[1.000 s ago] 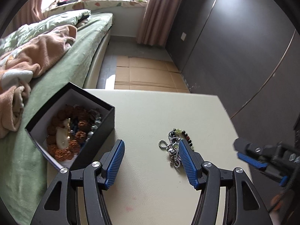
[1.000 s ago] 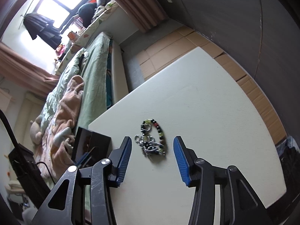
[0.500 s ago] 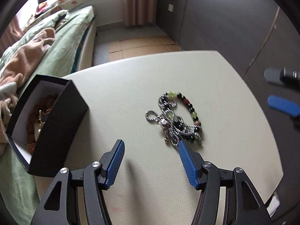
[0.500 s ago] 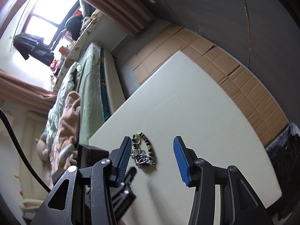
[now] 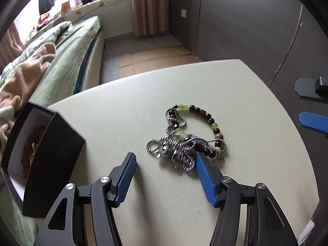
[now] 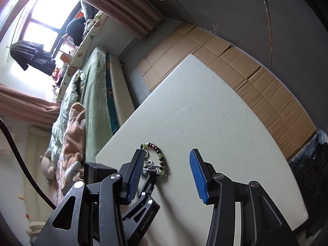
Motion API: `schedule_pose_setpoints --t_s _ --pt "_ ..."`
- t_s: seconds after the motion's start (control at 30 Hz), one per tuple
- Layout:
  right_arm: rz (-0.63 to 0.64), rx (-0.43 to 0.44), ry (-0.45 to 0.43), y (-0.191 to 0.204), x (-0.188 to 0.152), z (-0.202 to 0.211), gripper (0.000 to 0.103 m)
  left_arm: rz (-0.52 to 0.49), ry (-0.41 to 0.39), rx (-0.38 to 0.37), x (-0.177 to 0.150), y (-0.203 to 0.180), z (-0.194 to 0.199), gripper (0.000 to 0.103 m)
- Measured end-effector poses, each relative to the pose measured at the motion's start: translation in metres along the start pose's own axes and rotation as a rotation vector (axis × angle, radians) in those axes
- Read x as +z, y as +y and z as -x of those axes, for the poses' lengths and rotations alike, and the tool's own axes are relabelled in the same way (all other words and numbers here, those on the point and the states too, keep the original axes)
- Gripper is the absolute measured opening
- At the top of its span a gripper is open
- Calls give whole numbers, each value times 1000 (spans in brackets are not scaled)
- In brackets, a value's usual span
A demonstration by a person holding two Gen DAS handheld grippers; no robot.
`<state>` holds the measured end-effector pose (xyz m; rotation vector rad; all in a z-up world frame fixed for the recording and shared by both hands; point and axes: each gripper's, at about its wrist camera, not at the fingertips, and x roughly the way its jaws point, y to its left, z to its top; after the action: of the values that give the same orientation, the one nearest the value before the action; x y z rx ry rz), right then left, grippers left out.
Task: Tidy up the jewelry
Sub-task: 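Reach the left tool to the silver charm chain and grasp it, then lift the chain over the box with the left tool while the right tool grasps the black-green bead bracelet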
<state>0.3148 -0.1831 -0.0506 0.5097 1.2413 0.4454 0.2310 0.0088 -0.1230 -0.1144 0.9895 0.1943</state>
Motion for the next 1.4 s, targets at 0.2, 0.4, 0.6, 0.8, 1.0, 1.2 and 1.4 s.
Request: schedule_pose_setpoints --t_s 0.2,0.4,0.6,0.8,1.0,1.2,1.4 --pt "3 0 11 1 0 -4 47 -11 -34 -13 3 -3 -3 61" --pt "9 -10 25 1 -3 -9 47 18 -28 -46 2 5 2 34" --pt "24 -28 38 2 -9 -13 47 92 -13 -77 -1 23 12 34" --pt "37 -45 50 2 -15 -16 47 141 -72 -100 1 39 44 34" --pt "59 -56 55 5 -18 -18 47 205 -168 -136 1 55 88 34" --pt "113 -48 47 17 -21 -25 47 233 -259 -149 3 71 134 34" --pt "195 -57 13 29 -19 -38 47 261 -324 -128 14 92 177 34"
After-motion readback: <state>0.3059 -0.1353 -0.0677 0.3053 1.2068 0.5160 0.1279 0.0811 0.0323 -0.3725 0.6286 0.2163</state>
